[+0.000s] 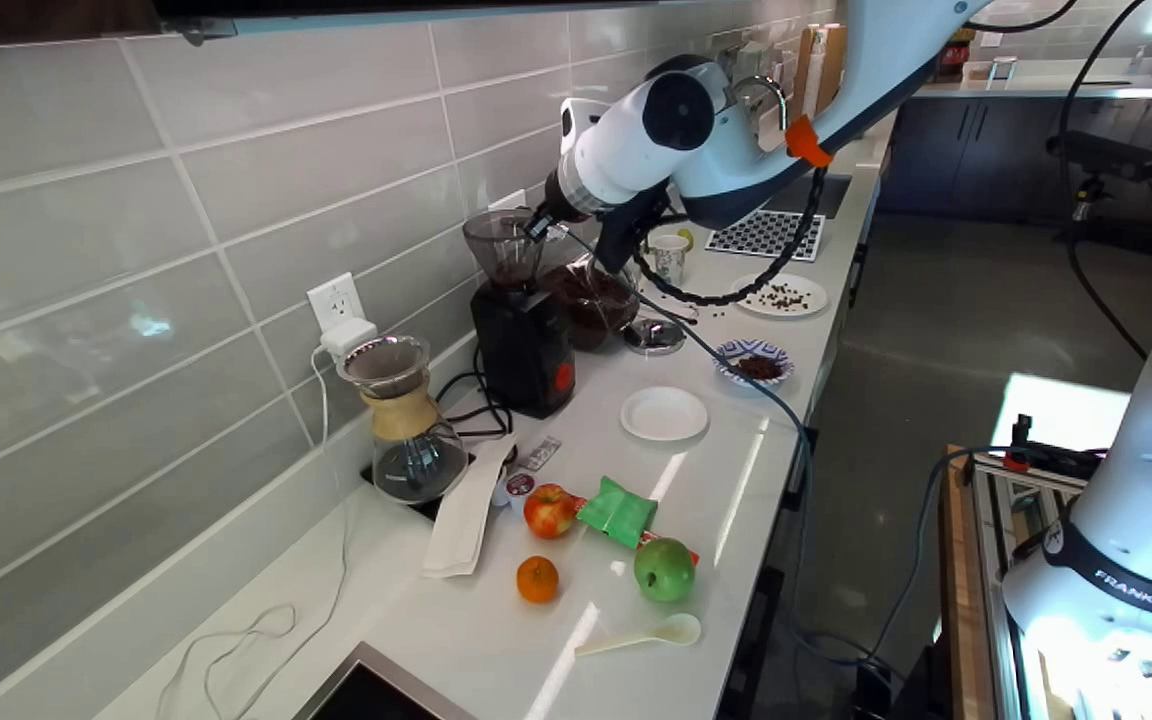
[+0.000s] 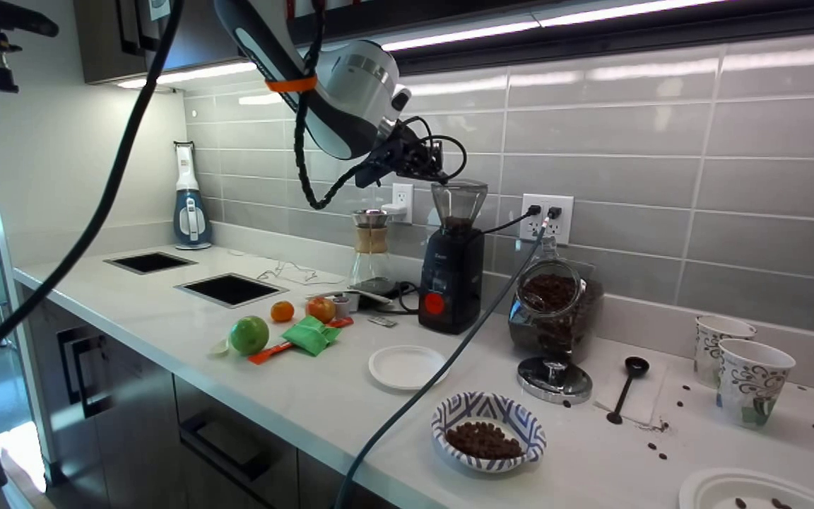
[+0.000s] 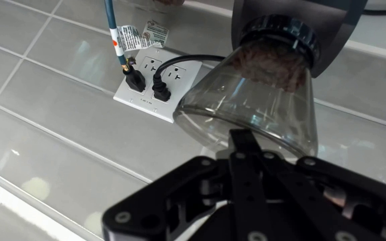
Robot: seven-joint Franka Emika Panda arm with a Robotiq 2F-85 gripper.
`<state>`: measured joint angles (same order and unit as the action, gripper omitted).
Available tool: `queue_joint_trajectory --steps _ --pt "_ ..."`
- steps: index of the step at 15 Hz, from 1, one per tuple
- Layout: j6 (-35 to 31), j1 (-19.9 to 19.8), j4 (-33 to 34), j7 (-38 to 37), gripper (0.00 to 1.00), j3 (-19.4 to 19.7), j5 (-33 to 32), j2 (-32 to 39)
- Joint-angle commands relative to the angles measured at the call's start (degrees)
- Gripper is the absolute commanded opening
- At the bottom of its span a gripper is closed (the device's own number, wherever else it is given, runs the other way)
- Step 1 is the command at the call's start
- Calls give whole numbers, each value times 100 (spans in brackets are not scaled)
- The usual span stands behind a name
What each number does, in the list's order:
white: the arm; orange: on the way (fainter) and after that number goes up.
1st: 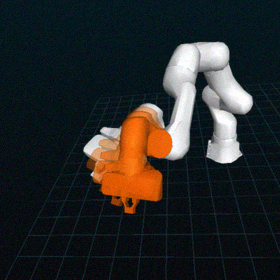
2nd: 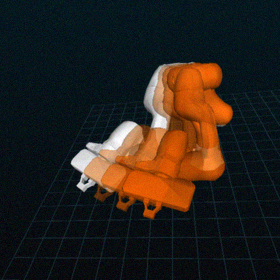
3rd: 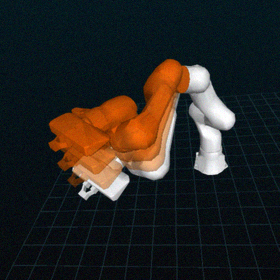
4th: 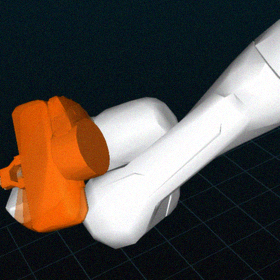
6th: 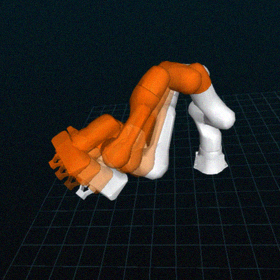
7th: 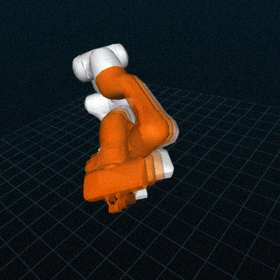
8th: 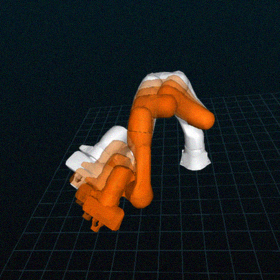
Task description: Put the lid on the blender.
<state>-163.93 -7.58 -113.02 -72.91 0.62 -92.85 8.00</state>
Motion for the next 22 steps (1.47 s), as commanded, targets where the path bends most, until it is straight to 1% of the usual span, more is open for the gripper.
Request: queue_joint_trajectory --steps 1,7,8,9,10,11,12,13,14,16,18,19,20,22 --pt "-105 -25 25 -35 0 5 76 16" --pt "18 88 -90 -160 0 -85 -101 -346" --pt "82 104 -176 30 26 -109 84 -404" --pt "171 129 -240 79 27 -133 149 -476" --pt "304 150 -364 246 33 -160 337 -573" --pt "349 167 -417 165 40 -174 298 -661" --pt "459 183 -551 319 49 -200 497 -771" --pt "472 183 -602 261 56 -219 491 -836" --pt "566 189 -754 502 65 -242 785 -935" --pt "586 201 -997 753 80 -269 1189 -1138" --pt "513 233 -1231 949 94 -301 1448 -1378" --pt "415 258 -1332 990 99 -312 1400 -1503" --pt "427 214 -929 767 84 -282 1172 -1115" --pt "427 244 -1098 814 99 -322 1206 -1311"
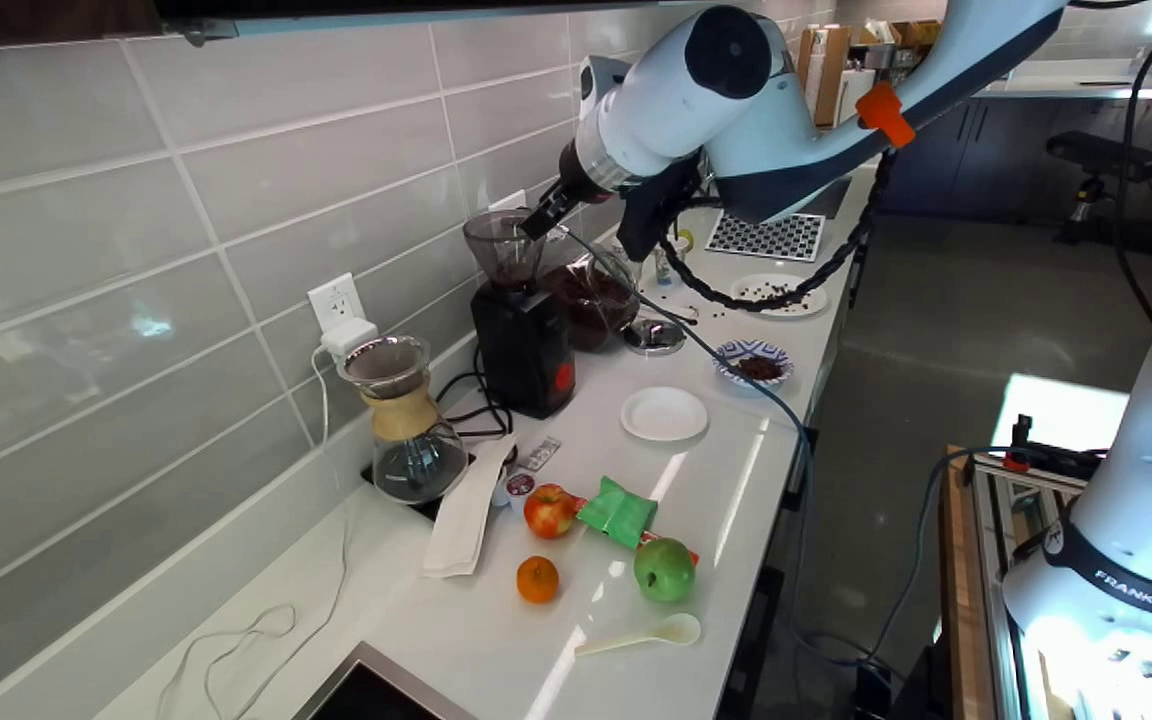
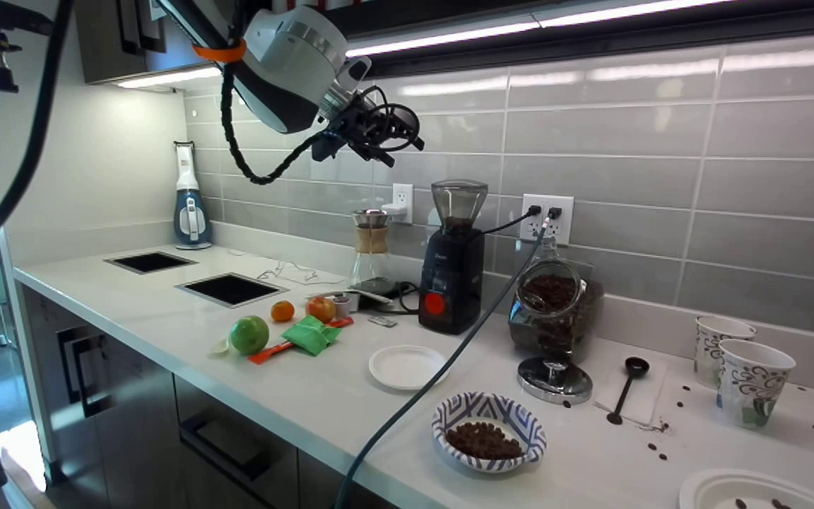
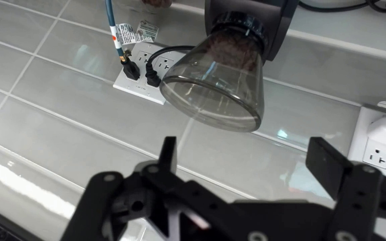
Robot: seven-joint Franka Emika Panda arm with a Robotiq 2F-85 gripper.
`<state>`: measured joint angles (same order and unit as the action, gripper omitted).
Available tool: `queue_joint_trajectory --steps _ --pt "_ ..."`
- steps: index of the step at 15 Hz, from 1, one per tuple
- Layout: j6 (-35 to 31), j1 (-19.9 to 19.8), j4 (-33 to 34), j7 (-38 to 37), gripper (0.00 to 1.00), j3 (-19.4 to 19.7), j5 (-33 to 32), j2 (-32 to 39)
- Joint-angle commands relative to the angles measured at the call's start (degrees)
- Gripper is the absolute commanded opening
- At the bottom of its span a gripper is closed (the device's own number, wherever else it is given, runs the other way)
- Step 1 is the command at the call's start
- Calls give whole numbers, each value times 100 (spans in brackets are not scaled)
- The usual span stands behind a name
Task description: Put the lid on the blender.
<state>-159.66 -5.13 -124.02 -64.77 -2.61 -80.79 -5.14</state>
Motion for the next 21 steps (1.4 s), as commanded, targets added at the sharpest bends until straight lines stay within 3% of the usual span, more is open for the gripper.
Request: queue_joint_trajectory --steps 1,6,8,11,16,21 --pt "0 3 -48 5 100 -7 4 -56" --pt "-113 23 -137 87 100 -12 28 -161" --pt "-471 64 -261 239 100 27 532 -325" --pt "-708 295 -536 768 100 233 1880 -563" --pt "531 543 -813 2005 100 315 3936 -1064" --pt "2042 260 -676 3207 100 67 4855 -1560"
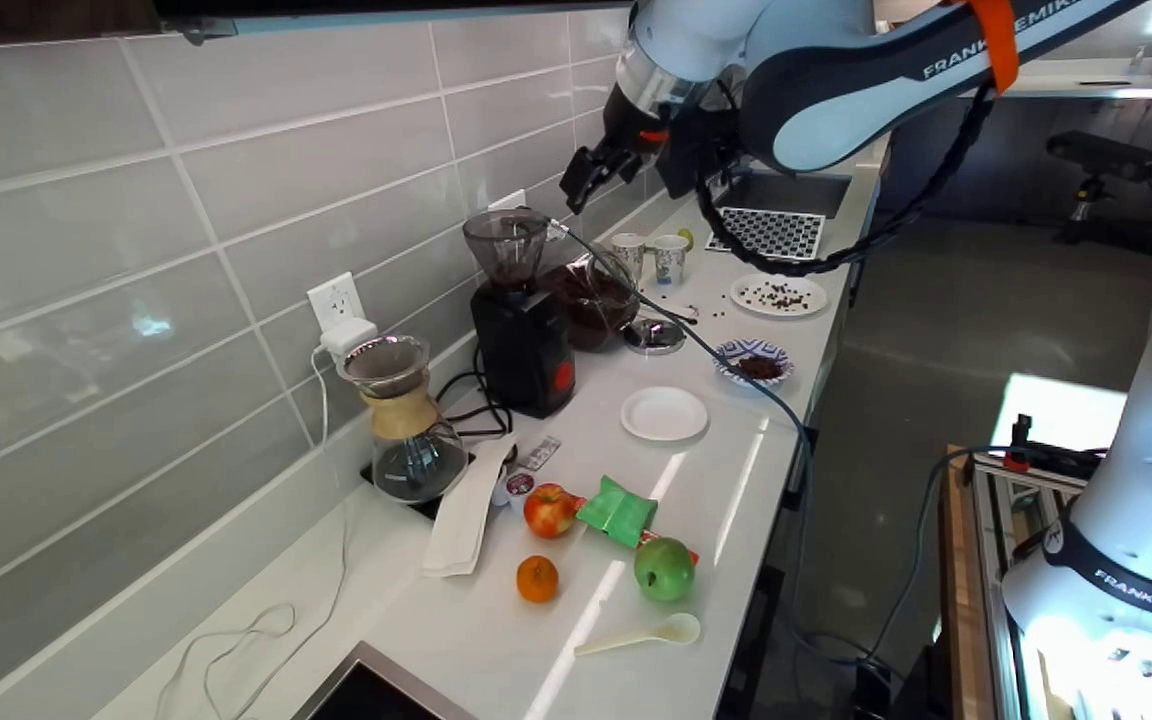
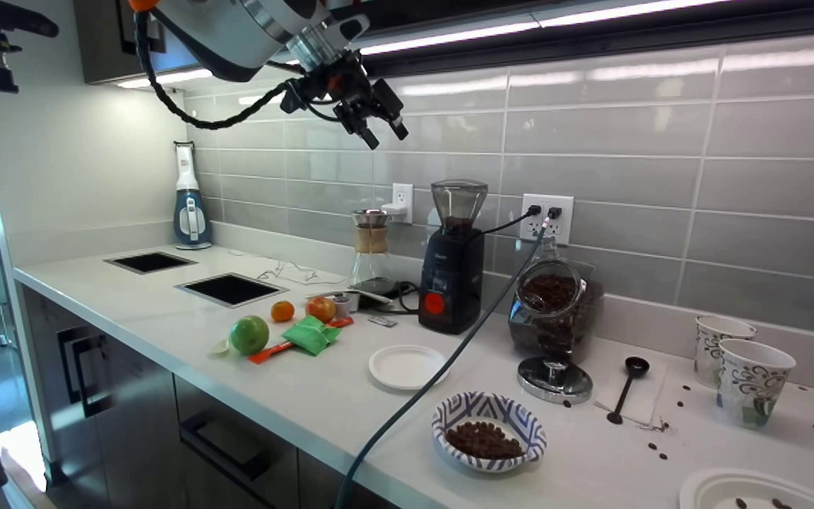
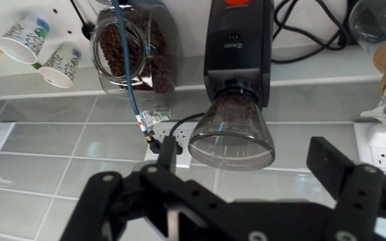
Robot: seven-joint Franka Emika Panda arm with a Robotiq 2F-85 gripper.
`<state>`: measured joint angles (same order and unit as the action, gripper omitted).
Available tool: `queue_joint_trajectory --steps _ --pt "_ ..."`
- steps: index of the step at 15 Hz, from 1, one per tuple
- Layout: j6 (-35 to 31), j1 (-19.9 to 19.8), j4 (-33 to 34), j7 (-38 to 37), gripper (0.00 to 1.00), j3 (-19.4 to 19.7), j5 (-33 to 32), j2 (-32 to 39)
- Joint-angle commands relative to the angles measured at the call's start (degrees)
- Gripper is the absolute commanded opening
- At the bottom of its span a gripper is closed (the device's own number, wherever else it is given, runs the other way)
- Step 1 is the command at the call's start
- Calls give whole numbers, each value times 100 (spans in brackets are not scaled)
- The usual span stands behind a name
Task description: Put the lid on the blender.
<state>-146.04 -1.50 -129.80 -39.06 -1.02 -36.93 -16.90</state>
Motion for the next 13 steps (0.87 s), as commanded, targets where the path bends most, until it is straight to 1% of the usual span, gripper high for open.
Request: queue_joint_trajectory --steps 1,3,4,6,7,8,13 --pt "864 -119 -111 832 100 -90 611 -487" --pt "1091 -186 -168 1109 100 -118 771 -690" --pt "1064 -306 -220 1143 100 -181 575 -790" --pt "895 -359 -352 1354 100 -152 651 -992" --pt "728 -434 -461 1354 100 -173 537 -1109" --pt "891 -478 -136 1257 100 -266 629 -785" --pt "853 -547 -299 1352 100 -294 638 -1019"
